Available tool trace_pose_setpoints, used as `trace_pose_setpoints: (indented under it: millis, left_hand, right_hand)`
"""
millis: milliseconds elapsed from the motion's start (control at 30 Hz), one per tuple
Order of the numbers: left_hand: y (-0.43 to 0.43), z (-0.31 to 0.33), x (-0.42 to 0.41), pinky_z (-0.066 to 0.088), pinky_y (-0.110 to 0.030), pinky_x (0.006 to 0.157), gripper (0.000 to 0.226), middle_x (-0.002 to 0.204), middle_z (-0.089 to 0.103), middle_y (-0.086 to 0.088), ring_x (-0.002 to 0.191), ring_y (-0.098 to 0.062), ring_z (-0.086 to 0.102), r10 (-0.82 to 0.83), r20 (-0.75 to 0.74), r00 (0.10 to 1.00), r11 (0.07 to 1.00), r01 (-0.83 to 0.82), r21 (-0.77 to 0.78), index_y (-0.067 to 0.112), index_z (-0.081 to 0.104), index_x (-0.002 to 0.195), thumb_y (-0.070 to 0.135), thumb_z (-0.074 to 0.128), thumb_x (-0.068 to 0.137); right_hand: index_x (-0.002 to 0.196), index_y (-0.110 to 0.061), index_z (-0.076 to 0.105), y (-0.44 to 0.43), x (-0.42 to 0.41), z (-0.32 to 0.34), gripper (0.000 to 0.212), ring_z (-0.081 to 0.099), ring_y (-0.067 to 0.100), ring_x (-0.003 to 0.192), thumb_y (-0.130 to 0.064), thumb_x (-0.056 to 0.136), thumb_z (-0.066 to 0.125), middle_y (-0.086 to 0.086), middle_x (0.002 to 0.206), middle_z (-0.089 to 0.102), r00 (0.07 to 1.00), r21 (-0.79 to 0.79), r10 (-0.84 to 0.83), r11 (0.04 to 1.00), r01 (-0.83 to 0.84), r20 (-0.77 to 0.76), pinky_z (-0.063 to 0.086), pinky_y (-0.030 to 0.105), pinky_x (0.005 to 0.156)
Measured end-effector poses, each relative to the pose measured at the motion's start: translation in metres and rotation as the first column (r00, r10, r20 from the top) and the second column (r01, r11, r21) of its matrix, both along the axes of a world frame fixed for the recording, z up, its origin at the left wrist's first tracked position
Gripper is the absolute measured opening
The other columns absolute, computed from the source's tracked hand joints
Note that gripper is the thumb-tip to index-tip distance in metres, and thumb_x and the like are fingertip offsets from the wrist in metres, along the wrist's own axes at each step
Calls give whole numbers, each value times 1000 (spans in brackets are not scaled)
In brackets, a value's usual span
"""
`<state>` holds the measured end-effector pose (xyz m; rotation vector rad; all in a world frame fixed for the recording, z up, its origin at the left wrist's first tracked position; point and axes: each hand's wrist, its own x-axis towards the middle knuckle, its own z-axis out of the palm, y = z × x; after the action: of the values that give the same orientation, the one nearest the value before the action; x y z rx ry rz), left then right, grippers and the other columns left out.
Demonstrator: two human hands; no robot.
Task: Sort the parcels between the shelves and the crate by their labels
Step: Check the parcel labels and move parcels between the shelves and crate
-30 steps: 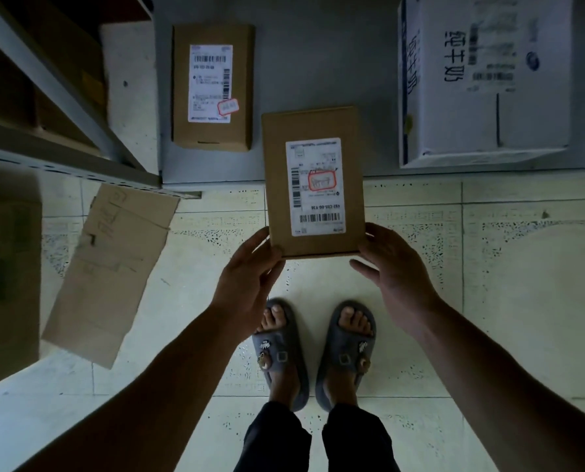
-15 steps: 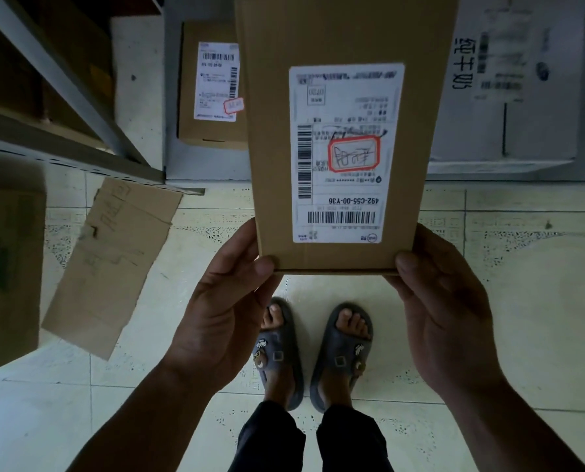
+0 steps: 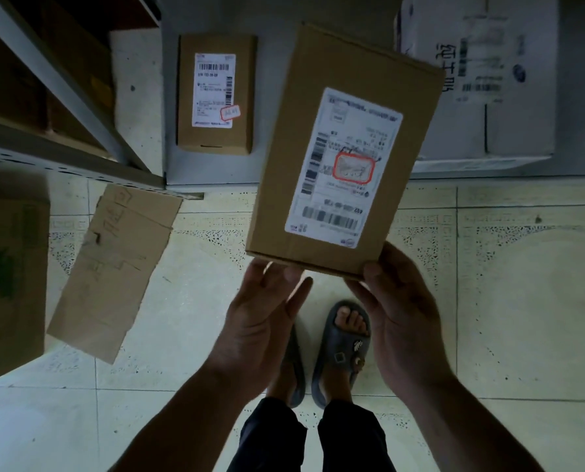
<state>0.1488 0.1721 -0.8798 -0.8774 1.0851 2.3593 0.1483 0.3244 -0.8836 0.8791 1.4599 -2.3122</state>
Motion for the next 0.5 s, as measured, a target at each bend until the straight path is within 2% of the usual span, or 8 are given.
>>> trace_pose_setpoints:
  millis: [67, 133, 267, 367, 433, 500]
  left_hand:
    - [8, 0, 0, 33, -45, 110, 62, 140, 54, -9, 132, -24, 49, -9, 10, 1000, 1000, 9, -27, 16, 42, 142, 20, 67, 85]
    - [8, 1, -1, 36, -45, 109, 55, 138, 56, -11, 129, -26, 52, 6, 35, 999, 999, -4, -47, 17, 43, 142, 16, 55, 89]
    - [1, 12, -10, 38, -46, 107, 53, 136, 57, -13, 128, -30, 52, -89, 49, 995, 992, 92, -82, 19, 46, 140, 18, 55, 88]
    - [-9, 18, -17, 42, -46, 103, 48, 136, 57, -13, 127, -31, 53, -207, 48, 977, 970, 212, -122, 18, 47, 140, 17, 53, 92]
    - [-12, 25, -21, 45, -46, 100, 45, 136, 57, -14, 126, -31, 54, -291, 47, 956, 943, 295, -154, 17, 45, 141, 14, 47, 95]
    - [-10, 32, -25, 43, -47, 103, 47, 135, 57, -13, 126, -31, 53, -353, 58, 934, 916, 358, -181, 17, 46, 141, 14, 46, 94]
  right_hand:
    - [119, -10, 59, -7, 6, 5, 36, 68, 17, 104, -12, 83, 59, 8, 112, 71, 999, 18, 32, 999, -32, 20, 55, 25, 80]
    - [117, -15, 61, -9, 13, 7, 38, 68, 13, 98, -17, 80, 64, 5, 111, 72, 994, 48, 88, 995, -91, 67, 54, 23, 75]
    - [118, -24, 61, 14, 17, 11, 32, 64, 9, 112, -18, 86, 64, -5, 121, 67, 972, 84, 173, 979, -187, 158, 54, 28, 90]
    - [115, -28, 58, 46, 9, 11, 27, 66, 6, 108, -32, 88, 57, -4, 124, 65, 977, 130, 35, 990, -63, 208, 52, 26, 87]
    - [115, -31, 55, 67, 3, 16, 18, 64, 8, 109, -31, 97, 50, -3, 127, 63, 975, 189, -41, 982, -1, 220, 50, 31, 95]
    - [126, -26, 53, 87, 1, 26, 27, 62, 12, 114, -32, 100, 47, 0, 132, 61, 975, 245, -81, 969, 29, 205, 47, 35, 101]
